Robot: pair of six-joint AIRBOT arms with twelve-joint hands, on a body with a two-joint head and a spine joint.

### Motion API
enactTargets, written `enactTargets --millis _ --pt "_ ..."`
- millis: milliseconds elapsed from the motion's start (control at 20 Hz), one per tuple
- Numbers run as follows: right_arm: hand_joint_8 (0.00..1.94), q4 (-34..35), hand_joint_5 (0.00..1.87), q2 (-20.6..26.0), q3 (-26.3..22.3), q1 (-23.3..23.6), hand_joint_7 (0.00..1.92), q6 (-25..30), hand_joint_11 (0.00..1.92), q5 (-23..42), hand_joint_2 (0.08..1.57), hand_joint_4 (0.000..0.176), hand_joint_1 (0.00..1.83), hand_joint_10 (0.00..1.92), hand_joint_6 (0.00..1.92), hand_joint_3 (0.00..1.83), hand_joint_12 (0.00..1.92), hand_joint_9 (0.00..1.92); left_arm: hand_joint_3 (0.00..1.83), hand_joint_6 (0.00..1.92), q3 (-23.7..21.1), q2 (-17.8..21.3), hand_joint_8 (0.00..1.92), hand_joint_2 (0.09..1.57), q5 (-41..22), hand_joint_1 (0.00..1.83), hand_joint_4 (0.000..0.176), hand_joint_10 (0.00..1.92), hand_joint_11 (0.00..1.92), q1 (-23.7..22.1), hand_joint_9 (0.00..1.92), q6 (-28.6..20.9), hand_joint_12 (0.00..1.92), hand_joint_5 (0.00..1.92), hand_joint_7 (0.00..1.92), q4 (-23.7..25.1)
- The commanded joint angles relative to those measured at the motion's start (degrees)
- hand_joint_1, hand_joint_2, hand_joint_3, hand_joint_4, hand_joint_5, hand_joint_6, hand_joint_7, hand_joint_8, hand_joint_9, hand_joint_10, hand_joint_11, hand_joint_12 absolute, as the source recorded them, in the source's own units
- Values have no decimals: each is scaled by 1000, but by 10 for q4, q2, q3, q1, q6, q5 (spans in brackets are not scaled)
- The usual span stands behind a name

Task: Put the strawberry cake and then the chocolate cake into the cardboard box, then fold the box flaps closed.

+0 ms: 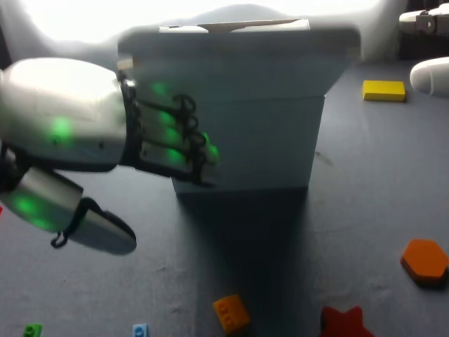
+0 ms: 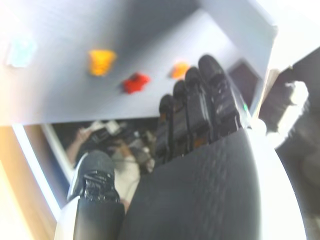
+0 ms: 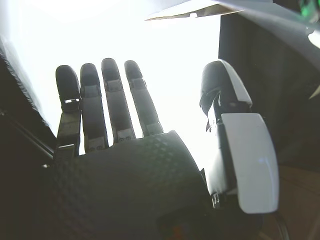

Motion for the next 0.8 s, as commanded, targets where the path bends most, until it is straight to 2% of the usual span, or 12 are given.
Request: enactTargets --millis 0,100,200,350,450,600,750 --pt "1 -2 227 8 1 9 266 5 0 60 1251 0 0 10 3 0 994 247 0 4 5 6 3 1270 -13 9 19 1 0 -16 224 -8 825 187 189 -33" --pt "2 -2 225 7 1 10 268 5 0 60 1242 0 0 7 2 0 998 241 0 8 21 2 6 1275 -16 6 13 5 0 -51 241 -24 788 214 210 -18" --pt "2 -2 210 7 1 11 258 5 0 60 1244 0 0 6 1 0 1006 240 0 7 36 -8 6 1277 -17 12 17 5 0 -72 245 -33 786 219 216 -8" --pt "1 -2 191 7 1 11 245 5 0 59 1242 0 0 8 0 0 916 219 1 3 78 -42 3 1280 -17 0 19 4 0 -91 240 -33 789 217 216 2" --pt "8 -2 196 7 1 11 262 5 0 59 1248 0 0 8 3 3 912 220 1 1 112 -71 0 1284 -17 1 14 4 0 -93 247 -32 817 215 213 6" --pt "0 -2 184 5 1 11 236 5 0 57 1232 0 0 2 0 0 826 208 0 0 169 -116 1 1282 -16 0 23 0 0 -90 240 -27 817 201 207 10" --pt "0 -2 178 5 1 11 214 5 0 57 1244 0 0 6 3 1 861 220 0 11 233 -170 2 1284 -15 35 15 2 0 -81 248 -10 796 237 213 13"
